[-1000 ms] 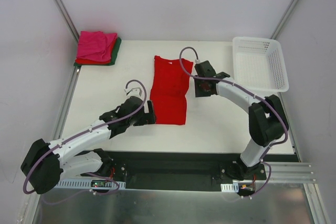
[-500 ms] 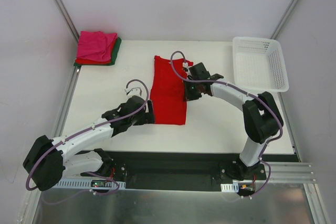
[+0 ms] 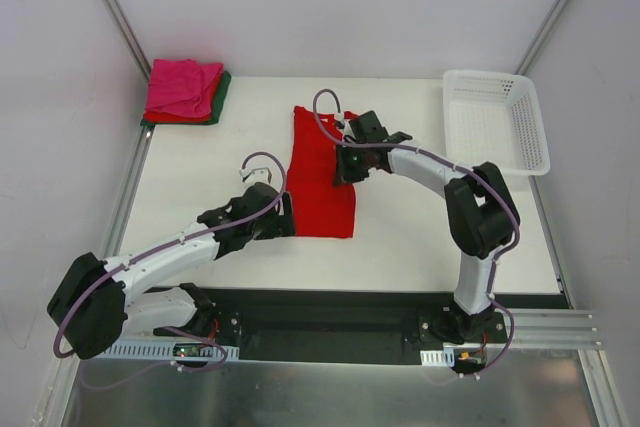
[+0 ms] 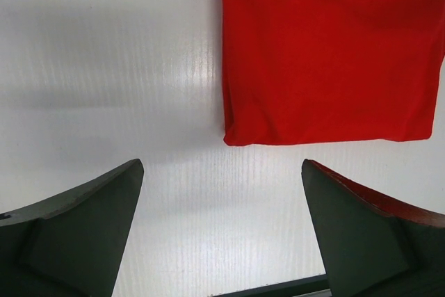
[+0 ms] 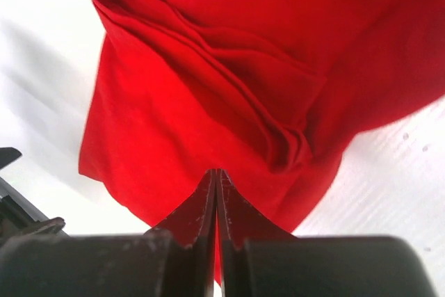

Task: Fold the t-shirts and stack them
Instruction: Fold the folded rectangular tshirt in 1/3 of the way

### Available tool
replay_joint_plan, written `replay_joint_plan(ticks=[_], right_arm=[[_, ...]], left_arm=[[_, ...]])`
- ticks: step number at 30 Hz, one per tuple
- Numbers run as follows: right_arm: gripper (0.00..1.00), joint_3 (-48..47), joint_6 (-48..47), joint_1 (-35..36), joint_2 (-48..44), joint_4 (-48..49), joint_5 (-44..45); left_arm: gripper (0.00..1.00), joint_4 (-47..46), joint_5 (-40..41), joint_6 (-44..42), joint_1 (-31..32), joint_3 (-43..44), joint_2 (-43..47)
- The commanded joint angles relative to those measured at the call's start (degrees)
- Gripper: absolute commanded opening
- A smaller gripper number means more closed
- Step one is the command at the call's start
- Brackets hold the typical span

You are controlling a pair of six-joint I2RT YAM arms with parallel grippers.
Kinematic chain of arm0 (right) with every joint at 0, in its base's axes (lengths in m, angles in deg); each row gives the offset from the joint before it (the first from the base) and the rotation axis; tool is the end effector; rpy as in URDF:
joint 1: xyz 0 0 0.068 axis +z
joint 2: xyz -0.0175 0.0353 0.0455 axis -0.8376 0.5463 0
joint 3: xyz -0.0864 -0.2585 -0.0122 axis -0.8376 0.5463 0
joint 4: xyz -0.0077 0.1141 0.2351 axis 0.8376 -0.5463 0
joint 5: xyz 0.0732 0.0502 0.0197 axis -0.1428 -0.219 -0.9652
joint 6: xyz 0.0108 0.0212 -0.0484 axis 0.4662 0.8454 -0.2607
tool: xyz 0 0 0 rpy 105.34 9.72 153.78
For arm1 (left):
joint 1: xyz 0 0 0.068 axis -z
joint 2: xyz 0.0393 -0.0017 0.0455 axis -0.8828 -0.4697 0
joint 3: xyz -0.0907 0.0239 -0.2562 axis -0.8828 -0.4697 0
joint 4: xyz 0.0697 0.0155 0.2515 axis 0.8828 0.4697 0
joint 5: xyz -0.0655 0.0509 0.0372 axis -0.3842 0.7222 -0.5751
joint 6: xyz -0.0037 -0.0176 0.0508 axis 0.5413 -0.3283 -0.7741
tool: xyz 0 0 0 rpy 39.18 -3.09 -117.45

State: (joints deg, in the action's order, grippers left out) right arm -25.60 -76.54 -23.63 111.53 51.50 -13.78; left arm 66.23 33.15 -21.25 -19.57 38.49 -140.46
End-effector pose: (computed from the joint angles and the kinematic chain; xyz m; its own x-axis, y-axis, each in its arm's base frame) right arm 0.3422 0.2374 0.2067 -0.6636 -0.3899 -0.6385 -0.6624 0.7029 0.2592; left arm 0.1736 -0.1469 0.2068 -0.7200 -0.1708 -0.6726 0.0856 0.9400 -0.3304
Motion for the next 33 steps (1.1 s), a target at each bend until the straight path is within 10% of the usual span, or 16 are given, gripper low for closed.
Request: replay_joint_plan(ticks=[1, 8, 18, 33], right_arm=[[0.01, -3.8, -0.4, 0.2, 1.8, 1.9, -2.0], [0.01, -6.0, -1.1, 0.2, 3.8, 1.1, -0.2], [0.44, -3.9, -4.2, 0.0, -6.3, -1.7, 7.6], [0.48, -0.6, -5.9, -1.8, -6.6, -2.3, 10.4]], left_arm=[[0.98, 0.4, 2.3, -1.3, 0.3, 2.5, -0.5], [0.97, 0.5, 2.5, -1.5, 0.3, 2.3, -0.4], [0.97, 0.4, 2.2, -1.6, 0.3, 2.8, -1.0], [0.96, 0.3, 2.3, -1.9, 0.2, 3.5, -1.9]])
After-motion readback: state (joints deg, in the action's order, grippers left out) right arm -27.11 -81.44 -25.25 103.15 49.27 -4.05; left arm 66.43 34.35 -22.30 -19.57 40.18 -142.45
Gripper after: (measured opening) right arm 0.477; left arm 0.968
